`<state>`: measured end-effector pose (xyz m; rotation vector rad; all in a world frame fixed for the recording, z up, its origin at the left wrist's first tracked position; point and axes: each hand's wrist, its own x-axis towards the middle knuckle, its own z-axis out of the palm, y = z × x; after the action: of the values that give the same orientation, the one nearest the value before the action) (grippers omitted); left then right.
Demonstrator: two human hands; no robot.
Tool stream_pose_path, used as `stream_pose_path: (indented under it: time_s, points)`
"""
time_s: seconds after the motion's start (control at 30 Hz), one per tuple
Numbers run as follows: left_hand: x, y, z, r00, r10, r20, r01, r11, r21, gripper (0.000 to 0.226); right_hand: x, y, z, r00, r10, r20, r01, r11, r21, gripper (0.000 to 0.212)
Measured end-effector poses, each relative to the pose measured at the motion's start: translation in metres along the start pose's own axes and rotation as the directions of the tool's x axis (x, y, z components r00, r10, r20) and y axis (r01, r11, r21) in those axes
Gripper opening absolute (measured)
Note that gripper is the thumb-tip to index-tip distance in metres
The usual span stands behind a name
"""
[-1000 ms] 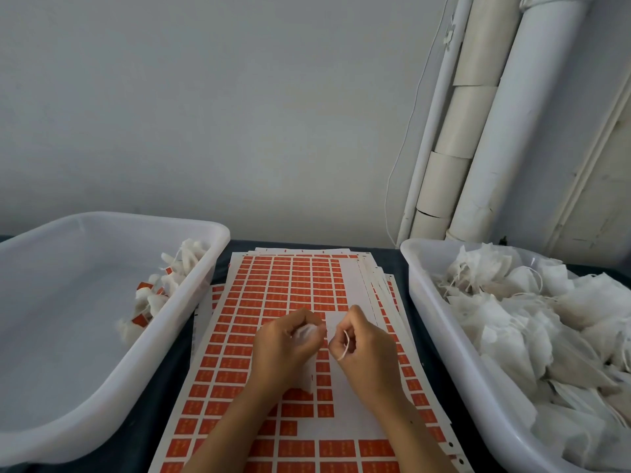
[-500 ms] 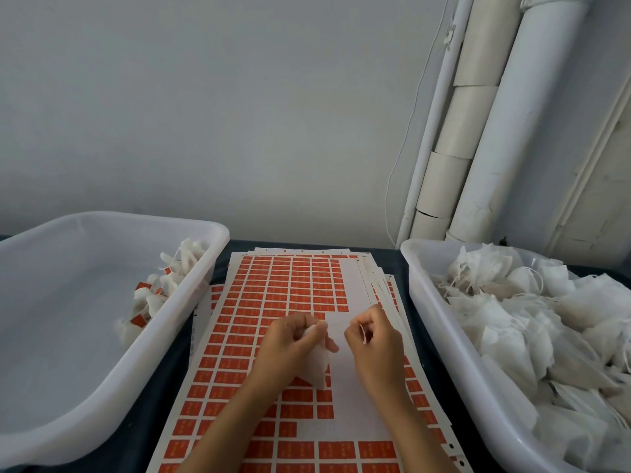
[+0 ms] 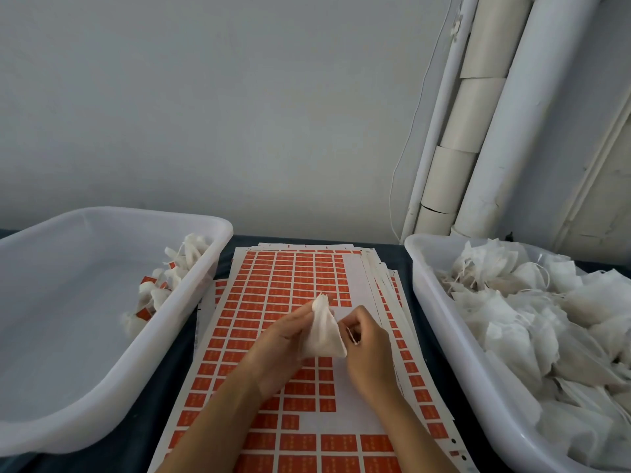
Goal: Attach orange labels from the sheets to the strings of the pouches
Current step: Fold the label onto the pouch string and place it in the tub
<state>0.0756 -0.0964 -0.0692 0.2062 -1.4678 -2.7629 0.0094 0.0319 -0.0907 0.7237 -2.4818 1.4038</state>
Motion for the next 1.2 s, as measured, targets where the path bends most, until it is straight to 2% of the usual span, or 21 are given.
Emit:
stream_pose_path:
  time_s: [0.07, 0.13, 0.2, 0.27, 0.33, 0.47, 0.57, 0.67, 0.83, 1.0, 1.07, 1.13, 1.2]
  points:
    - [-0.001, -0.004, 0.004, 0.997, 0.025, -0.071, -0.011, 0.982, 0.187, 0.023, 0.0, 0.0, -0.001, 0.999, -0.033, 0.03, 0.033, 0.999, -0.011, 0.017]
    - [-0.002, -0.008, 0.006, 0.99, 0.095, -0.101, -0.05, 0.923, 0.382, 0.029, 0.0, -0.001, -0.003, 0.995, -0.08, 0.055, 0.081, 0.997, -0.002, 0.014]
    - [-0.003, -0.009, 0.006, 0.977, 0.178, -0.12, -0.102, 0.876, 0.472, 0.03, -0.001, -0.002, -0.006, 0.989, -0.124, 0.084, 0.124, 0.992, 0.006, 0.01]
    - [-0.004, -0.008, 0.006, 0.964, 0.242, -0.11, -0.163, 0.865, 0.475, 0.029, -0.002, -0.003, -0.008, 0.978, -0.167, 0.126, 0.169, 0.986, -0.006, 0.007]
    - [-0.005, -0.007, 0.005, 0.96, 0.263, -0.098, -0.193, 0.873, 0.448, 0.027, -0.003, -0.003, -0.009, 0.967, -0.204, 0.152, 0.213, 0.976, -0.046, 0.013]
    - [-0.006, -0.007, 0.007, 0.959, 0.268, -0.09, -0.195, 0.856, 0.48, 0.026, -0.004, -0.003, -0.012, 0.967, -0.243, 0.081, 0.25, 0.965, -0.085, 0.013]
    - [-0.001, -0.008, 0.007, 0.913, 0.363, -0.186, -0.182, 0.769, 0.612, 0.018, -0.005, -0.004, -0.013, 0.968, -0.249, 0.028, 0.25, 0.961, -0.12, 0.003]
    - [0.002, -0.011, 0.006, 0.872, 0.429, -0.234, -0.156, 0.698, 0.699, 0.008, -0.005, -0.006, -0.014, 0.973, -0.231, 0.005, 0.23, 0.966, -0.117, 0.004]
    - [0.004, -0.014, 0.004, 0.832, 0.511, -0.216, -0.165, 0.599, 0.783, 0.004, -0.009, -0.012, -0.014, 0.97, -0.242, 0.035, 0.244, 0.968, -0.065, 0.01]
    - [0.004, -0.017, 0.009, 0.816, 0.546, -0.192, -0.144, 0.512, 0.847, 0.016, -0.012, -0.013, -0.013, 0.965, -0.245, 0.098, 0.247, 0.969, -0.013, 0.011]
    - [0.003, -0.018, 0.009, 0.793, 0.586, -0.169, -0.143, 0.448, 0.883, 0.022, -0.011, -0.013, -0.013, 0.951, -0.294, 0.09, 0.301, 0.952, -0.064, 0.005]
    - [0.003, -0.018, 0.009, 0.766, 0.624, -0.154, -0.141, 0.397, 0.907, 0.027, -0.008, -0.014, -0.016, 0.904, -0.423, 0.059, 0.426, 0.891, -0.157, 0.006]
    - [0.003, -0.017, 0.008, 0.75, 0.637, -0.178, -0.13, 0.406, 0.905, 0.032, -0.005, -0.017, -0.02, 0.847, -0.527, 0.066, 0.527, 0.818, -0.231, 0.015]
